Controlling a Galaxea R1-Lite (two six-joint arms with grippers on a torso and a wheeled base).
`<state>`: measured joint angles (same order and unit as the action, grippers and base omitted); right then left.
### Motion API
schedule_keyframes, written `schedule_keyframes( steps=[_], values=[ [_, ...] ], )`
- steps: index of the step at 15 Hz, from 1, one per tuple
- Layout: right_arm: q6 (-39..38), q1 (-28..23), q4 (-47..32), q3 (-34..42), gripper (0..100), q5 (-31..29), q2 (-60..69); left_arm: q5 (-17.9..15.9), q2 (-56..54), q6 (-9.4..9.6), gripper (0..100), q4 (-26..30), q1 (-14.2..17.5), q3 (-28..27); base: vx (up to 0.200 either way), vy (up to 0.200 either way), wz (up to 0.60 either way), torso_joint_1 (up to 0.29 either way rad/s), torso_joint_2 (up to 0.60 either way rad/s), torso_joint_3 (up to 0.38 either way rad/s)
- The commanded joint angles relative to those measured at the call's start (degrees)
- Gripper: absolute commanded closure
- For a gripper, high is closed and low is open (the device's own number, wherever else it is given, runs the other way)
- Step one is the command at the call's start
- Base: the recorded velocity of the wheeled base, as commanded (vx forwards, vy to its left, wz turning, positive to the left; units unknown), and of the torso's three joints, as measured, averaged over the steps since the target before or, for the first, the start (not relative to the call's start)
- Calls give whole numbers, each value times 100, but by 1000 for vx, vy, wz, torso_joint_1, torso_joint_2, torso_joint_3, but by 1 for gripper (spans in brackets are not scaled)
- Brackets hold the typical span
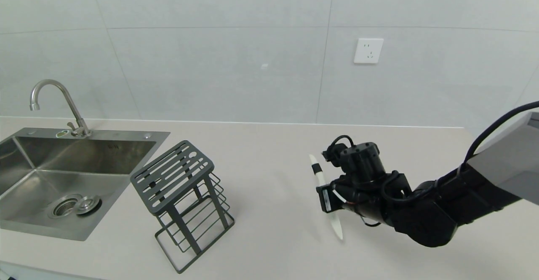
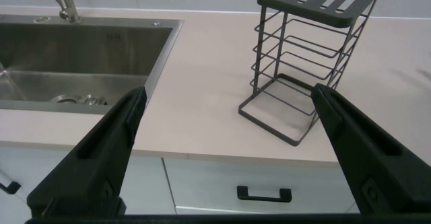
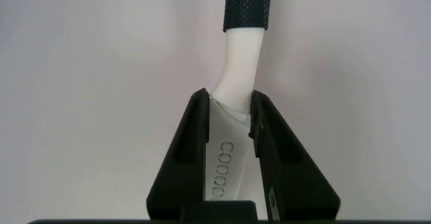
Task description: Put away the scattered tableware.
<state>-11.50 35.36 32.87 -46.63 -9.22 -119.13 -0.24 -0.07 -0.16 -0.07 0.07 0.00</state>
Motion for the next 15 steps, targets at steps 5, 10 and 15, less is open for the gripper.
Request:
schedule_keyframes(
  steps=[5,10,15],
  values=[
    [1194,-285,2347,391,100,1089,83,-2,7,-2,0,-1,1,0,0,0,0,0,0,0],
    [1686,-293,4052,400,100,2512,232,-11,7,7,0,7,1,0,0,0,0,0,0,0],
    [2354,-179,4105,971,100,3576,619,-20,7,-178,0,-1,1,0,0,0,0,0,0,0]
  ],
)
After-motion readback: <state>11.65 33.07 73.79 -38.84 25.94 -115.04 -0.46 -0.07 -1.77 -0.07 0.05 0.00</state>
